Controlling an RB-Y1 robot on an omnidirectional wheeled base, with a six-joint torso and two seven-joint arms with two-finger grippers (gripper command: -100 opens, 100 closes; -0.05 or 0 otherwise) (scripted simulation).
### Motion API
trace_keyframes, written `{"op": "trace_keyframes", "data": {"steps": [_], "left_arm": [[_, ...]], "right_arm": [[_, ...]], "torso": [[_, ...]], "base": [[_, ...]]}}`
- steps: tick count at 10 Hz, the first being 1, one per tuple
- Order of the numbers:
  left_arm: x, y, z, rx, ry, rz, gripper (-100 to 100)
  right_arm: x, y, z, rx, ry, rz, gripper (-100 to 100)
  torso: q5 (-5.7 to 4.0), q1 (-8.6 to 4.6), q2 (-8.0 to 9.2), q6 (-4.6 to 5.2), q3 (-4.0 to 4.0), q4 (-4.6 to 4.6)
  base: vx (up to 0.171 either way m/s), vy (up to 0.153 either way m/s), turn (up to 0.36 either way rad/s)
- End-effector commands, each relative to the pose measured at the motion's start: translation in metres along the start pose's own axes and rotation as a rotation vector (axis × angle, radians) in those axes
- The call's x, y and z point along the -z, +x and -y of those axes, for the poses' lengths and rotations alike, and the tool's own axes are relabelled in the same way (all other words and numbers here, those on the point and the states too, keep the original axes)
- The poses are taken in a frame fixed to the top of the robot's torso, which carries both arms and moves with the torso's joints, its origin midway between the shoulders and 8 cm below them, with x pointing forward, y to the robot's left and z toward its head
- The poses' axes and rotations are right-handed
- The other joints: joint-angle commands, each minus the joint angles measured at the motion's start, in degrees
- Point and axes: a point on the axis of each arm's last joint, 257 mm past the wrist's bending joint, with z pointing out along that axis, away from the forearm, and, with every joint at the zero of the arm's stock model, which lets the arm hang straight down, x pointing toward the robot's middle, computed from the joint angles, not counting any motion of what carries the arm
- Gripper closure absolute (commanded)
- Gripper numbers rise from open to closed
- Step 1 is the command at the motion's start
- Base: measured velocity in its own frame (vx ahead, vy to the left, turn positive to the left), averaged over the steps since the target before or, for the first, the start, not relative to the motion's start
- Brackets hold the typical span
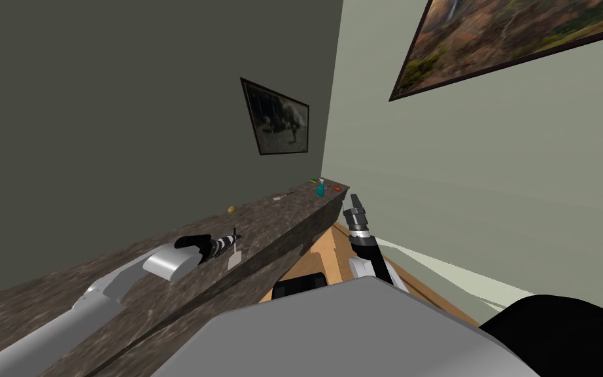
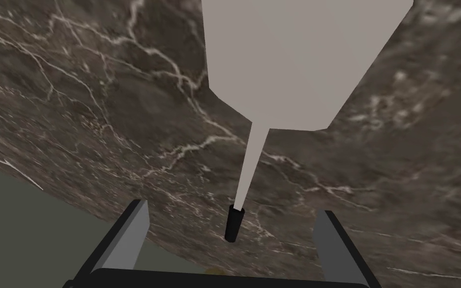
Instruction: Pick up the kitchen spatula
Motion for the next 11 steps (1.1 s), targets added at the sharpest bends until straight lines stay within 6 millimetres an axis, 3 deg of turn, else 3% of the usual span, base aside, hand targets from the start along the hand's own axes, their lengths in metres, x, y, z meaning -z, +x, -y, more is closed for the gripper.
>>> {"op": "trace_keyframes", "data": {"steps": [1,2,4,5,8,10,11], "left_arm": [[0.004,0.002,-0.018,-0.017,-0.06,-0.026,-100],[0.004,0.003,-0.02,-0.017,-0.071,-0.031,-100],[0.011,0.005,-0.05,-0.042,-0.162,-0.074,-100],[0.011,0.006,-0.052,-0.042,-0.169,-0.078,-100],[0.023,0.009,-0.086,-0.066,-0.277,-0.133,-100],[0.029,0.012,-0.101,-0.075,-0.323,-0.158,-100],[0.026,0.011,-0.096,-0.073,-0.307,-0.15,-100]], "right_arm": [[0.0,0.0,0.0,0.0,0.0,0.0,0],[0.0,0.0,0.0,0.0,0.0,0.0,0],[0.0,0.0,0.0,0.0,0.0,0.0,0],[0.0,0.0,0.0,0.0,0.0,0.0,0],[0.0,0.0,0.0,0.0,0.0,0.0,0],[0.0,0.0,0.0,0.0,0.0,0.0,0],[0.0,0.0,0.0,0.0,0.0,0.0,0]], "torso": [[0.0,0.0,0.0,0.0,0.0,0.0],[-0.01,-0.04,-0.01,0.03,-0.01,0.0],[0.01,0.02,0.0,0.01,0.0,0.0],[0.0,-0.02,-0.03,0.03,-0.02,-0.01],[-0.01,-0.05,-0.01,0.01,-0.01,0.0],[-0.01,-0.03,-0.05,0.0,-0.03,-0.01],[0.0,0.0,-0.04,-0.02,-0.02,-0.01]], "base": [[0.019,-0.043,-0.153],[0.015,-0.027,-0.057],[0.025,-0.034,-0.149],[0.022,-0.031,-0.047],[0.026,-0.045,-0.108],[0.034,-0.034,-0.082],[0.015,-0.013,-0.006]]}}
